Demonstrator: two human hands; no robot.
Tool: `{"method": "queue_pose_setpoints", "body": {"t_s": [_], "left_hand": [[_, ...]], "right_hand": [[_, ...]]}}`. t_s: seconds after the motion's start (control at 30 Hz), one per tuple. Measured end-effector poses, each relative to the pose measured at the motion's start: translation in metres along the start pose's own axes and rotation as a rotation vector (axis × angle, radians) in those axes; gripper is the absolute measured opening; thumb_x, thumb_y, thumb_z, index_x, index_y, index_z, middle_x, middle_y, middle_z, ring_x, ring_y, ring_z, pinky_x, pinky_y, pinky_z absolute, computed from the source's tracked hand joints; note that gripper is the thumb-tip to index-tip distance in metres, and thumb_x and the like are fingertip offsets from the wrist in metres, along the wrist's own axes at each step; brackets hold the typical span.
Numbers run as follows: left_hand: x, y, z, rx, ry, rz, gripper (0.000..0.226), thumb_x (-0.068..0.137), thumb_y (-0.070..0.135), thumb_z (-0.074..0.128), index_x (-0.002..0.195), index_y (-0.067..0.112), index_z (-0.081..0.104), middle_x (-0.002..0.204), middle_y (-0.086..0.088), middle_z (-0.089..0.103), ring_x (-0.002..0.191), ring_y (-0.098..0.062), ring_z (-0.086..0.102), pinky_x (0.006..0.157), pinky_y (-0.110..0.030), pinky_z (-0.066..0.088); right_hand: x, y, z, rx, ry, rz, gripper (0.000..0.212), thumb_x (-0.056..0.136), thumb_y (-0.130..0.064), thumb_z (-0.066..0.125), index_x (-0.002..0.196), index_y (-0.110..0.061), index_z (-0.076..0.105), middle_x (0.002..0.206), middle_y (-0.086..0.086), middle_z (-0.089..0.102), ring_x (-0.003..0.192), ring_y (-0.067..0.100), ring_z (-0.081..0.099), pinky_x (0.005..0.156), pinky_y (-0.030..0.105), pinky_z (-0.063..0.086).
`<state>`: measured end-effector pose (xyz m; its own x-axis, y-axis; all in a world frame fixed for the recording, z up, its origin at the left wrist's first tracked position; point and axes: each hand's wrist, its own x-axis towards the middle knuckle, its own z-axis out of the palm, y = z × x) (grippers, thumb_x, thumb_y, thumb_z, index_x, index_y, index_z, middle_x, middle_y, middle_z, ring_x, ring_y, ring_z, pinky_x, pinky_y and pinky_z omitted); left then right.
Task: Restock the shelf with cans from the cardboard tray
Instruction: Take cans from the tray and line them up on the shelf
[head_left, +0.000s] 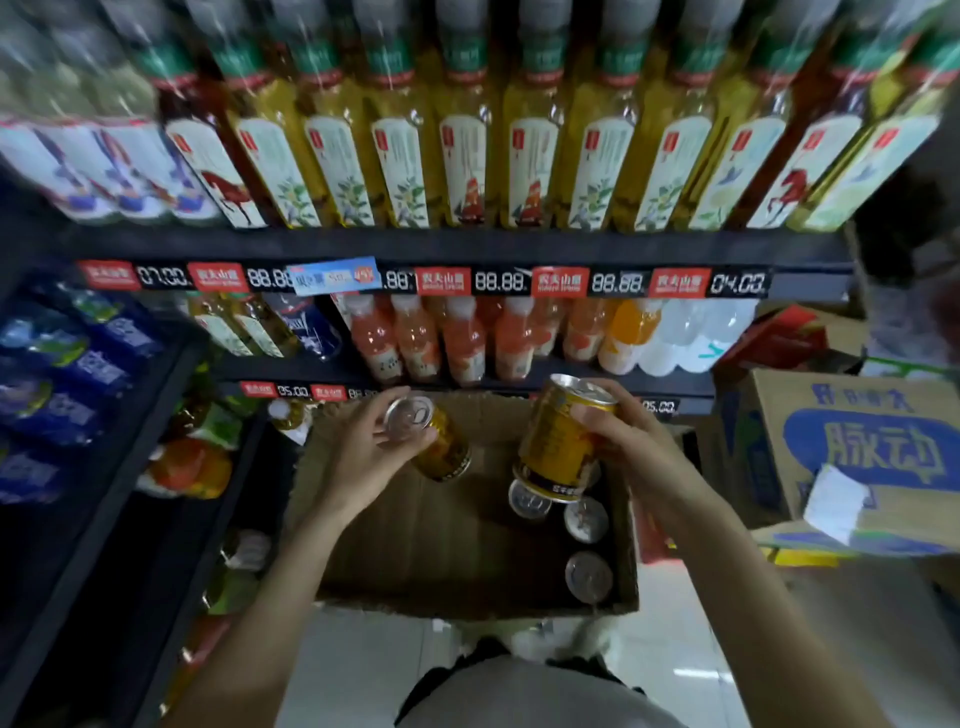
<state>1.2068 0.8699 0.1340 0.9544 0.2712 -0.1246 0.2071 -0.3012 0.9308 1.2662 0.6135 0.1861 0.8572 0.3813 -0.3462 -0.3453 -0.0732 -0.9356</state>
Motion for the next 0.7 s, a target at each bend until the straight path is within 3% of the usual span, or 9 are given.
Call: {"method": "queue_pose_setpoints", "body": {"t_s": [0.1, 0.2, 0.27, 0.33, 0.4, 0.5, 0.6, 0.7], "left_hand": [[-0.005, 0.053, -0.017, -0.163, 0.103, 0.065, 0.07, 0.059, 0.051, 0.076, 0.121, 0.03, 0.053, 0.111, 0.019, 0.058, 0.094, 0.008, 0.06, 0.074, -0.014, 0.051], [0.003, 0.11, -0.034, -0.269, 0.157, 0.171, 0.051, 0.06, 0.048, 0.069, 0.106, 0.03, 0.06, 0.104, 0.015, 0.062, 0.086, 0.014, 0.059, 0.07, -0.011, 0.049], [0.016, 0.148, -0.05, -0.337, 0.207, 0.2, 0.041, 0.061, 0.049, 0.067, 0.098, 0.033, 0.062, 0.109, 0.005, 0.062, 0.094, 0.005, 0.061, 0.078, -0.015, 0.049], [0.026, 0.187, -0.066, -0.341, 0.246, 0.228, 0.044, 0.051, 0.063, 0.066, 0.089, 0.041, 0.067, 0.122, -0.004, 0.059, 0.113, -0.016, 0.056, 0.098, -0.038, 0.044], [0.032, 0.223, -0.082, -0.32, 0.282, 0.28, 0.044, 0.046, 0.067, 0.063, 0.081, 0.04, 0.068, 0.12, -0.005, 0.06, 0.111, -0.022, 0.057, 0.102, -0.048, 0.041], [0.039, 0.273, -0.101, -0.26, 0.324, 0.382, 0.031, 0.055, 0.061, 0.062, 0.07, 0.036, 0.07, 0.089, 0.008, 0.069, 0.083, -0.009, 0.064, 0.088, -0.038, 0.049], [0.048, 0.314, -0.114, -0.177, 0.374, 0.508, 0.027, 0.082, 0.045, 0.057, 0.064, 0.029, 0.069, 0.062, 0.013, 0.068, 0.06, 0.0, 0.063, 0.071, -0.029, 0.049], [0.055, 0.352, -0.121, -0.073, 0.43, 0.64, 0.022, 0.088, 0.041, 0.052, 0.075, 0.026, 0.062, 0.069, 0.012, 0.065, 0.06, 0.006, 0.059, 0.068, -0.019, 0.046]], "right_hand": [[0.003, -0.046, 0.007, -0.062, -0.013, -0.09, 0.039, 0.065, -0.047, 0.064, 0.101, -0.034, 0.06, 0.109, -0.005, 0.066, 0.1, 0.012, 0.064, 0.076, 0.027, 0.051], [0.004, -0.097, 0.01, -0.173, -0.005, -0.255, 0.038, 0.064, -0.055, 0.063, 0.093, -0.032, 0.059, 0.095, -0.011, 0.067, 0.083, -0.001, 0.065, 0.064, 0.015, 0.05], [0.006, -0.131, 0.009, -0.277, 0.01, -0.397, 0.039, 0.067, -0.057, 0.068, 0.09, -0.026, 0.062, 0.088, -0.008, 0.069, 0.078, 0.001, 0.066, 0.067, 0.016, 0.051], [0.007, -0.167, 0.009, -0.333, 0.016, -0.516, 0.039, 0.069, -0.058, 0.064, 0.087, -0.024, 0.062, 0.086, -0.006, 0.069, 0.076, 0.001, 0.066, 0.07, 0.018, 0.053], [0.008, -0.202, 0.008, -0.395, 0.007, -0.621, 0.038, 0.07, -0.058, 0.063, 0.084, -0.022, 0.063, 0.081, -0.007, 0.069, 0.072, -0.001, 0.065, 0.068, 0.017, 0.051], [0.004, -0.252, 0.011, -0.54, 0.019, -0.763, 0.048, 0.065, -0.066, 0.058, 0.082, -0.021, 0.064, 0.075, -0.004, 0.069, 0.071, 0.006, 0.065, 0.068, 0.028, 0.049], [0.0, -0.298, 0.018, -0.633, 0.044, -0.876, 0.058, 0.064, -0.073, 0.054, 0.086, -0.02, 0.064, 0.079, -0.006, 0.068, 0.075, 0.007, 0.065, 0.069, 0.027, 0.049], [0.004, -0.338, 0.027, -0.641, 0.127, -0.959, 0.059, 0.072, -0.069, 0.054, 0.089, -0.014, 0.067, 0.085, -0.002, 0.07, 0.081, 0.013, 0.066, 0.077, 0.032, 0.051]]}}
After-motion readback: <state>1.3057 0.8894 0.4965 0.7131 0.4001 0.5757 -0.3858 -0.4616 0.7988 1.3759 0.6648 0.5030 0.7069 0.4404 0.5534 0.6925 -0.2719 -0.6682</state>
